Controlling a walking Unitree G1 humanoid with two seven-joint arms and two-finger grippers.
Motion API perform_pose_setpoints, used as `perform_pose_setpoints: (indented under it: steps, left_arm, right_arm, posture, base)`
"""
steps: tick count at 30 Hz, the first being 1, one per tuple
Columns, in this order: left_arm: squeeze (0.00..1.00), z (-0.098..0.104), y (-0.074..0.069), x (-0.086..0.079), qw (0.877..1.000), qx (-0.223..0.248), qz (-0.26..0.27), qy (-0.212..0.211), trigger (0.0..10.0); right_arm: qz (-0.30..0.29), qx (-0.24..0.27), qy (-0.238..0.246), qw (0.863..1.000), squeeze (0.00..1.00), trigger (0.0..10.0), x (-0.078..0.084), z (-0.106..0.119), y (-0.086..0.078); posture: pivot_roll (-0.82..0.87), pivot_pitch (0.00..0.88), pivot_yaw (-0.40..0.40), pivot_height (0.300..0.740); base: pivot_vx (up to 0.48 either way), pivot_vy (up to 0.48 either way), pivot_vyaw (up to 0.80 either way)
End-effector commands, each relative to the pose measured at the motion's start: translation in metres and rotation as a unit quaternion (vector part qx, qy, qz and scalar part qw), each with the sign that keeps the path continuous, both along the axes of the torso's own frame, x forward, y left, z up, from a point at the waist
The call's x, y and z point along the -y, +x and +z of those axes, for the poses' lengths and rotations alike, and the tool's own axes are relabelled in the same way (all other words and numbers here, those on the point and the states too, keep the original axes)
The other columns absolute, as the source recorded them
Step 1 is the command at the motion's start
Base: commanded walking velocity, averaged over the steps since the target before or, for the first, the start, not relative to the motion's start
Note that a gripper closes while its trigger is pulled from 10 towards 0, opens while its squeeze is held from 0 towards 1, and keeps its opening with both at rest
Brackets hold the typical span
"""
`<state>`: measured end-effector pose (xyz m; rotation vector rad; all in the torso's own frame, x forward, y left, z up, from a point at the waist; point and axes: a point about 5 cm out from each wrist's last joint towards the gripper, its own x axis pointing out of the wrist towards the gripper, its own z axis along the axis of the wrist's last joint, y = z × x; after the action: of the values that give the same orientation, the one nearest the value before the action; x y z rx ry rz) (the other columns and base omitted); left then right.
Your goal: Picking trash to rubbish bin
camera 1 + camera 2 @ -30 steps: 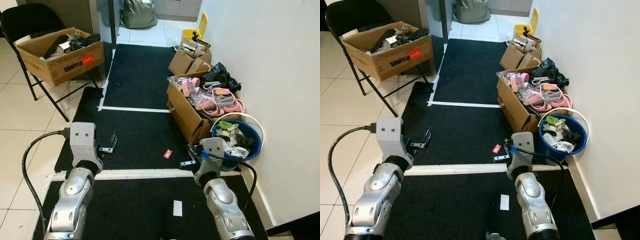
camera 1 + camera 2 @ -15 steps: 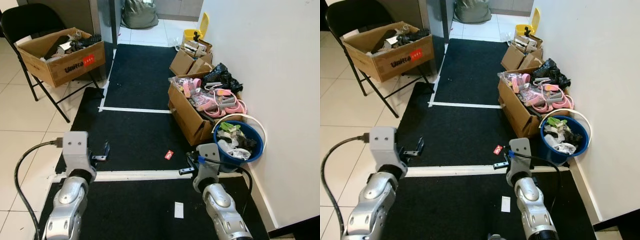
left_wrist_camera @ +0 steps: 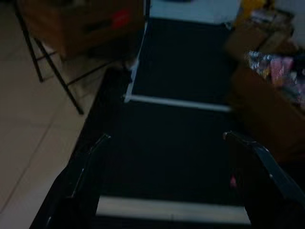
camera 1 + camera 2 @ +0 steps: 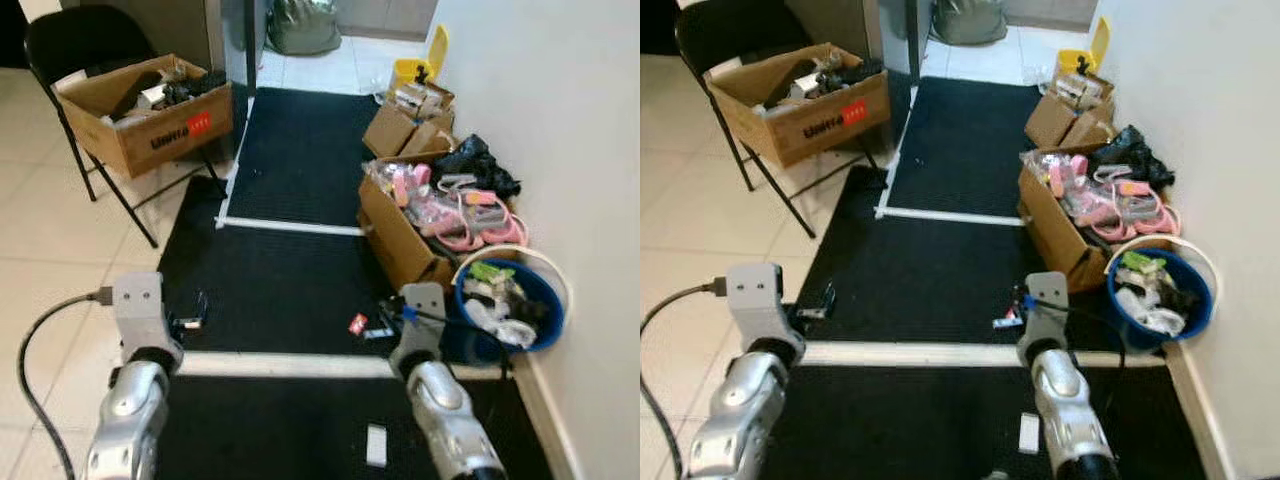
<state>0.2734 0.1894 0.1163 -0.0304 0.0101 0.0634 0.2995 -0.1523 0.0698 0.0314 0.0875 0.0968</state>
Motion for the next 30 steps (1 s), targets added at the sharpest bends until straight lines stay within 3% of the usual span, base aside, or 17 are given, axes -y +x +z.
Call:
perform_pose_setpoints:
  steps: [1, 18, 20, 30]
  left_arm:
    - [0.0, -0.011, -0.004, -0.005, 1.0, -0.02, 0.01, -0.002, 10.0]
    - [0.0, -0.011, -0.002, -0.002, 1.0, -0.022, 0.002, -0.004, 10.0]
    - [0.0, -0.009, 0.003, 0.0, 1.0, -0.021, -0.013, -0.002, 10.0]
    - [0.0, -0.006, 0.012, 0.003, 0.999, -0.021, -0.034, 0.003, 10.0]
  right_arm:
    - [-0.004, -0.007, 0.01, 1.0, 0.0, 10.0, -0.001, -0.006, -0.003]
    - [-0.011, -0.012, 0.02, 1.0, 0.0, 10.0, -0.001, -0.01, -0.003]
    - [-0.019, -0.01, 0.029, 0.999, 0.0, 10.0, -0.001, -0.011, -0.004]
    - [-0.042, -0.009, 0.038, 0.998, 0.0, 10.0, 0.005, -0.016, -0.013]
  posture:
    - [0.07, 0.113, -0.043, 0.74]
    - [0.08, 0.126, -0.031, 0.74]
    - [0.08, 0.126, 0.018, 0.74]
    - [0.07, 0.128, 0.053, 0.74]
  base:
    - [0.292, 0.0, 0.0]
    - [0.287, 0.0, 0.0]
    - [0.268, 0.0, 0.0]
    - [0.265, 0.0, 0.0]
